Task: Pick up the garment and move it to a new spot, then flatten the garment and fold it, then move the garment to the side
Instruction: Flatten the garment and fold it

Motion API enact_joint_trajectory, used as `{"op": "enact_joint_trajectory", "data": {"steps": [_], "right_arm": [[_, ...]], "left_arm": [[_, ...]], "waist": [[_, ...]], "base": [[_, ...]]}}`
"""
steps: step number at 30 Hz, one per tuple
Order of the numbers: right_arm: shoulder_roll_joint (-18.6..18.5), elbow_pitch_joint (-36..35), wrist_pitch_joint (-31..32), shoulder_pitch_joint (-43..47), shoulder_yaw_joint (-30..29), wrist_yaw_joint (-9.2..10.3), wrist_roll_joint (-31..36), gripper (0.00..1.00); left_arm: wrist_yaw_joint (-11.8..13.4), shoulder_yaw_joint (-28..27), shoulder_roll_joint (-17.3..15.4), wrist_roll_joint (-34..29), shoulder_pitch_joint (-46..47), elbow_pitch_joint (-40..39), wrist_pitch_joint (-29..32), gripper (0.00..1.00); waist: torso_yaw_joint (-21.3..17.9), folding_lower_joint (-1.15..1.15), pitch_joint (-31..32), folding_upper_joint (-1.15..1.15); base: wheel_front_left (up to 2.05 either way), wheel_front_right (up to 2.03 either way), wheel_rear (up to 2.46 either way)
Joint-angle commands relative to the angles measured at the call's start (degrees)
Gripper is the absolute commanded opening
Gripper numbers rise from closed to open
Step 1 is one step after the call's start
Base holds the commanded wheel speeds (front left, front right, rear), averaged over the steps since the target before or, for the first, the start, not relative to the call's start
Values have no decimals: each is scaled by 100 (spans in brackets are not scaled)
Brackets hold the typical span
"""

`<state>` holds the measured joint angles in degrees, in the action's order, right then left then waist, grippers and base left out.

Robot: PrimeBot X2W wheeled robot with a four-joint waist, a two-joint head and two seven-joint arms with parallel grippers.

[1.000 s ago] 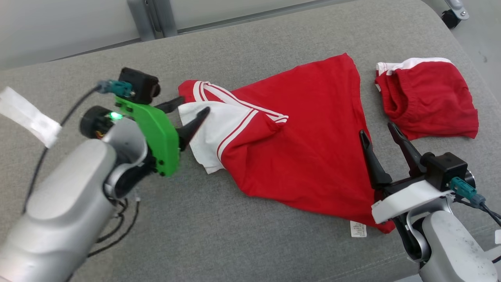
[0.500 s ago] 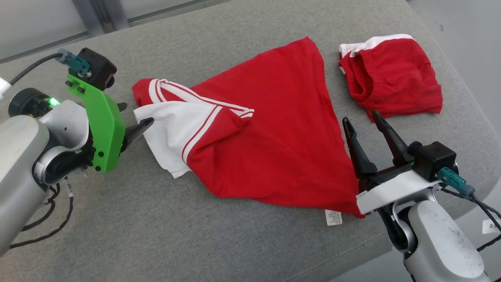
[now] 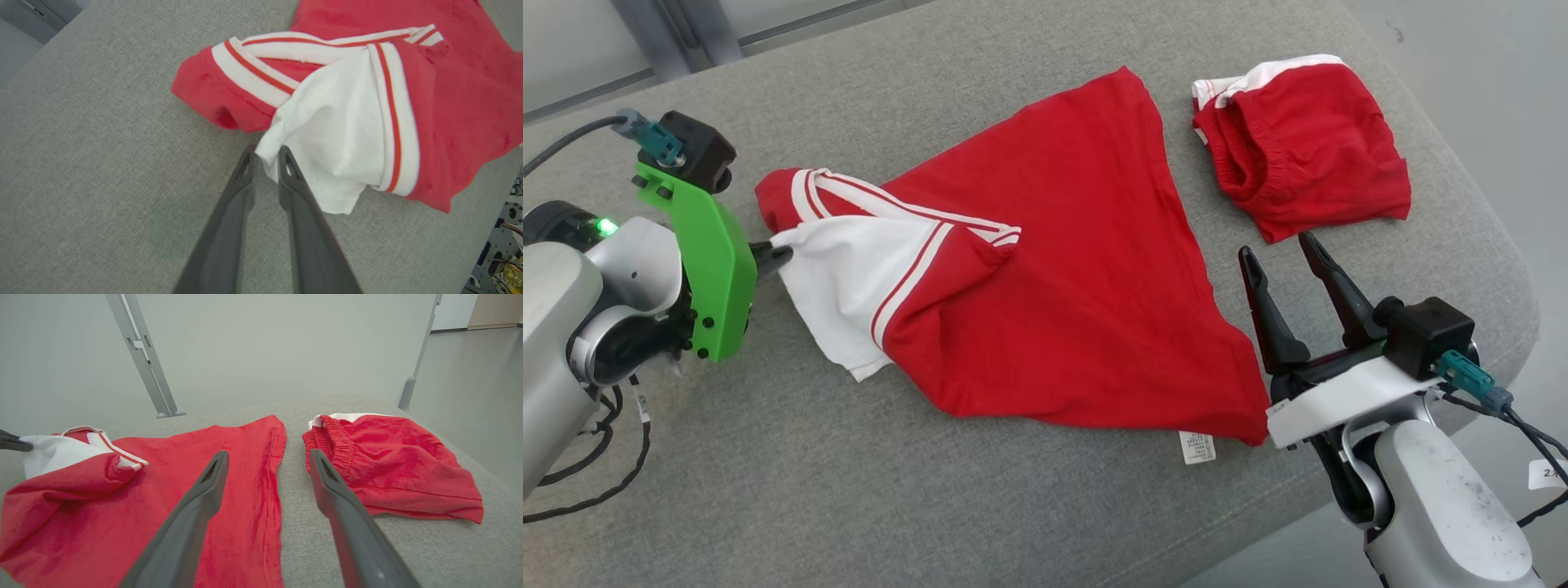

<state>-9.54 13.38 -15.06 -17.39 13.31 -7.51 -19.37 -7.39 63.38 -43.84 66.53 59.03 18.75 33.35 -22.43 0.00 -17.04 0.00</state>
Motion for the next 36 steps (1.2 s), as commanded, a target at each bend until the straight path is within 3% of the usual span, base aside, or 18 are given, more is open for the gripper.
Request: {"op": "enact_joint_trajectory", "data": {"steps": [1,6,12,21,32,36], "right_arm": [[-6,16,-13,37,-17,5,43,100],[-78,61,-13,60,-3,6,51,100],[-243,129,-13,188,-45,5,41,100],[-441,184,-14,423,-145,5,-18,100],[-609,220,-10,540,-233,5,-38,100],[-655,225,20,511,-241,5,-51,100]], "left_arm": [[-16,39,-11,57,98,-12,-51,0],[-16,250,11,277,149,-98,-195,0],[-16,420,52,580,181,-303,-284,0],[8,459,-373,1023,-33,-915,-123,0],[724,426,-1151,1858,-1105,-1956,-353,0],[863,462,-1283,2118,-1568,-2129,-628,0]], "waist": [[40,0,24,0],[209,0,169,0],[671,0,500,0],[1439,0,890,0],[1963,0,1036,0],[2044,0,1023,0]], "base": [[0,0,0],[0,0,0],[0,0,0],[0,0,0],[0,0,0],[0,0,0]]}}
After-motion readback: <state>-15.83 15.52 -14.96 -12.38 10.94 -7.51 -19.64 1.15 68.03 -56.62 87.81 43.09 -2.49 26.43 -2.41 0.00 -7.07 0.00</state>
